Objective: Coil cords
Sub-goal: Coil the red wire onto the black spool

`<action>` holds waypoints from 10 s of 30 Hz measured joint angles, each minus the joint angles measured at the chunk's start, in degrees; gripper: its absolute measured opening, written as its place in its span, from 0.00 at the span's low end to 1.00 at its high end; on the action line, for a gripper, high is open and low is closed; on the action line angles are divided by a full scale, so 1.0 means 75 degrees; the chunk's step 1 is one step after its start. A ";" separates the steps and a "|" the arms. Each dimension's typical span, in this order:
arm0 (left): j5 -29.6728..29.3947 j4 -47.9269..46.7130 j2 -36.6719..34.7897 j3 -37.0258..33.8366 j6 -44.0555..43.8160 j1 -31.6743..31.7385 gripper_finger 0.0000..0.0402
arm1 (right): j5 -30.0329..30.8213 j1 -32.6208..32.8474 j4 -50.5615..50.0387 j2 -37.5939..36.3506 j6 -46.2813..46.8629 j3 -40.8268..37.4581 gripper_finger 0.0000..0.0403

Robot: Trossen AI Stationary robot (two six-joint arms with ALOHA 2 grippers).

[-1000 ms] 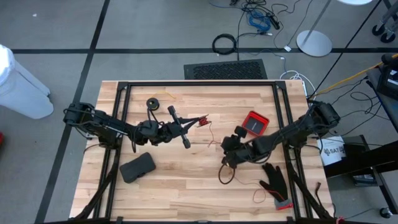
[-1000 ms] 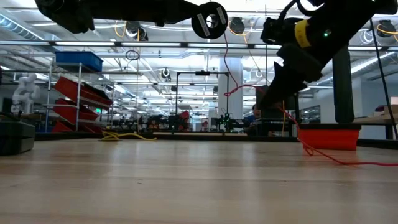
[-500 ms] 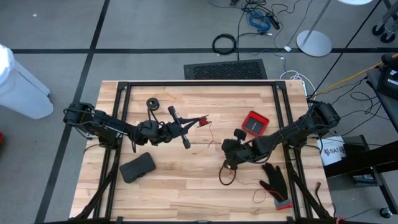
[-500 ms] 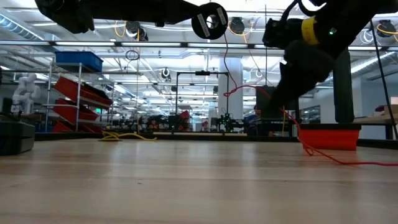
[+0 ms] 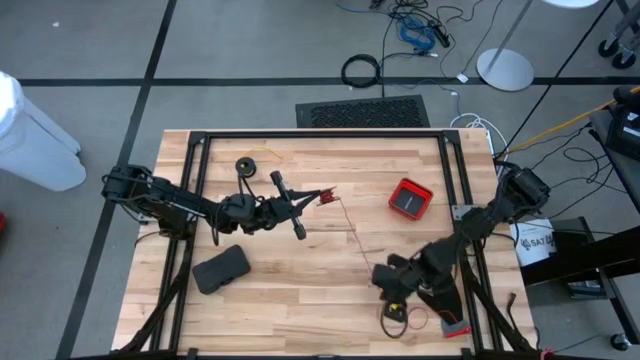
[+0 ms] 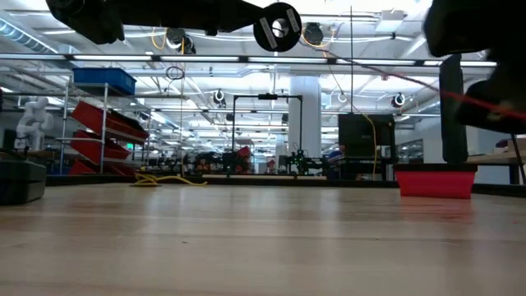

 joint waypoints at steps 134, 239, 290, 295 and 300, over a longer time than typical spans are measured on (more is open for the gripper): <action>0.0104 -0.0028 0.0000 0.0000 -0.0195 0.0055 0.00 | -0.3703 0.2665 0.3255 0.1989 0.6676 0.0470 0.00; 0.0135 -0.0270 0.0000 0.0003 -0.0405 0.0052 0.00 | 0.6419 -0.0575 0.0126 0.0548 -0.0962 0.0761 0.13; 0.0274 -0.0781 0.0000 0.0003 -0.0720 0.0370 0.00 | 0.6767 -0.1862 -0.0060 0.0267 -0.4551 0.3045 0.00; 0.0272 -0.0814 0.0000 0.0000 -0.0723 0.0388 0.00 | 0.7478 -0.1419 -0.1162 -0.0175 -0.4069 0.3316 0.00; 0.0277 -0.0764 0.0000 0.0000 -0.0761 0.0388 0.00 | 0.7866 -0.1202 -0.2401 -0.0598 -0.2999 0.3325 0.00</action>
